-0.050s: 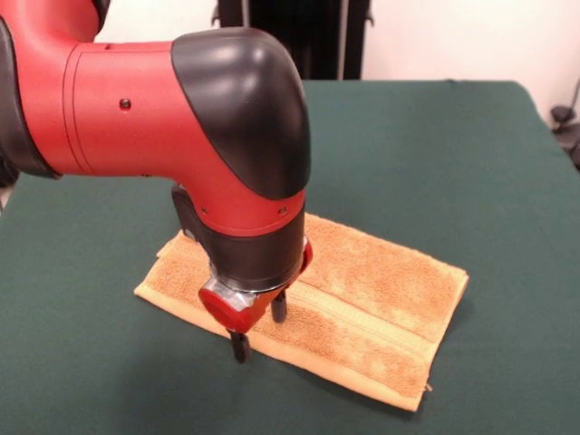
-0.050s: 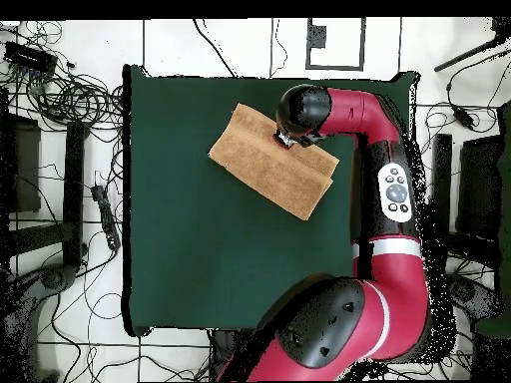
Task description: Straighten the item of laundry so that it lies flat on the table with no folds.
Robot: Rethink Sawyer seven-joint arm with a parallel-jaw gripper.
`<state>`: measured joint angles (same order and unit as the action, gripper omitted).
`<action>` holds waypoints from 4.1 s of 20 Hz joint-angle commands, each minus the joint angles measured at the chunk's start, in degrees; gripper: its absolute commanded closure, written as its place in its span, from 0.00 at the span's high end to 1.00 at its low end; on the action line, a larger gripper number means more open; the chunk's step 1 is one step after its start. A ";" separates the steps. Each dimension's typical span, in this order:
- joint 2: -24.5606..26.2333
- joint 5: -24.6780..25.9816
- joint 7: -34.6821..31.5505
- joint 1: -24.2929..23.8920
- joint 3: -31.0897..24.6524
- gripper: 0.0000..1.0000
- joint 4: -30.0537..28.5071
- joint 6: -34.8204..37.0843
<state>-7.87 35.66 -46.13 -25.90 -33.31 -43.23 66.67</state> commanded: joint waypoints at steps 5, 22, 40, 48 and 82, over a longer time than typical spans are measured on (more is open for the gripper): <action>1.90 2.30 19.46 2.41 -4.35 1.00 3.51 -0.81; 1.41 2.51 15.96 2.75 -2.21 1.00 0.64 -1.67; -1.82 0.87 13.01 3.29 -1.33 1.00 -1.66 2.53; -1.88 1.29 12.92 3.01 -1.00 1.00 -2.87 1.11; -0.96 2.90 12.42 1.75 -1.02 1.00 -6.29 -5.42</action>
<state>-11.60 36.84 -46.11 -25.67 -33.04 -43.25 65.09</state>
